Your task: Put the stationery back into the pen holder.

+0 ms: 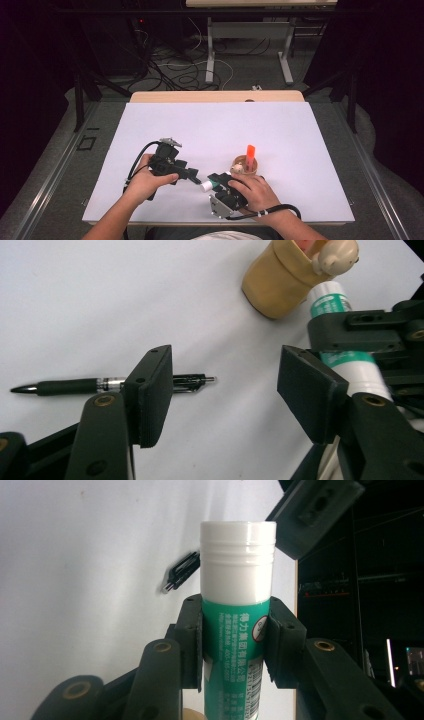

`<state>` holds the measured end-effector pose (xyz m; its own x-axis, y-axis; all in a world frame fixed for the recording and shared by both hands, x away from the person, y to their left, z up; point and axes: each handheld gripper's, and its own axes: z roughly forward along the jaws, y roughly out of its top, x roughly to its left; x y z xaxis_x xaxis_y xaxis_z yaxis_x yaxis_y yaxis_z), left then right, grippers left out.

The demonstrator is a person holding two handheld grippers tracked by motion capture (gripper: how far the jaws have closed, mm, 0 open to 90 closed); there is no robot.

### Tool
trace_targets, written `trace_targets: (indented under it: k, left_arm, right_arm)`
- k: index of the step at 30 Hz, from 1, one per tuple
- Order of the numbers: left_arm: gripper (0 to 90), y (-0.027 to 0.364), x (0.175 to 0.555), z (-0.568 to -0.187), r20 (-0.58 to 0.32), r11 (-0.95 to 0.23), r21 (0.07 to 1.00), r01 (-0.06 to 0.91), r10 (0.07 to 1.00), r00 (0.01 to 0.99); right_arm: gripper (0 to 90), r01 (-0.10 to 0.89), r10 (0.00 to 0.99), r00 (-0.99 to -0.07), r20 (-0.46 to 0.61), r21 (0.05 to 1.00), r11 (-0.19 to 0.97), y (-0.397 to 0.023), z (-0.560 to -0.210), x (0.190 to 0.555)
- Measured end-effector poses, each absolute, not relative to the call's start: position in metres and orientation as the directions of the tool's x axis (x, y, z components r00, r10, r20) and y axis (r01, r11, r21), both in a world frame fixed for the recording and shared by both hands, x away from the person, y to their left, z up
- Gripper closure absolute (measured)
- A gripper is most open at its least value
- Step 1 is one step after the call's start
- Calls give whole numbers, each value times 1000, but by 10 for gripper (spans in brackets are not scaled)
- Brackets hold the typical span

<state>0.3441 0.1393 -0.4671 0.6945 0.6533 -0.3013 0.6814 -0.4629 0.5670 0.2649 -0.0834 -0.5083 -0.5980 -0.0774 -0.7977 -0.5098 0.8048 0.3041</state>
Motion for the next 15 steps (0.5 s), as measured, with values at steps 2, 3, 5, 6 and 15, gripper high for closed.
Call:
trace_targets:
  k: [2,3,5,6,15]
  left_arm:
    - [371,140,344,-468,-277,-465,575,673,664,695]
    - [363,140,345,-469,-254,-476,583,658,663,704]
    - [361,140,345,-470,-245,-485,581,653,661,709]
    - [359,140,346,-470,-237,-493,583,645,657,716]
    - [324,139,346,-473,-197,-522,586,620,650,734]
  right_arm:
    - [655,-499,-57,-607,-793,324,804,-85,-505,266]
    - [655,-494,-42,-612,-789,341,800,-86,-505,267]
    - [655,-477,-6,-633,-774,384,791,-88,-503,268]
    - [655,-474,-1,-642,-767,396,787,-88,-502,269]
    - [655,-394,148,-709,-689,562,727,-100,-488,275]
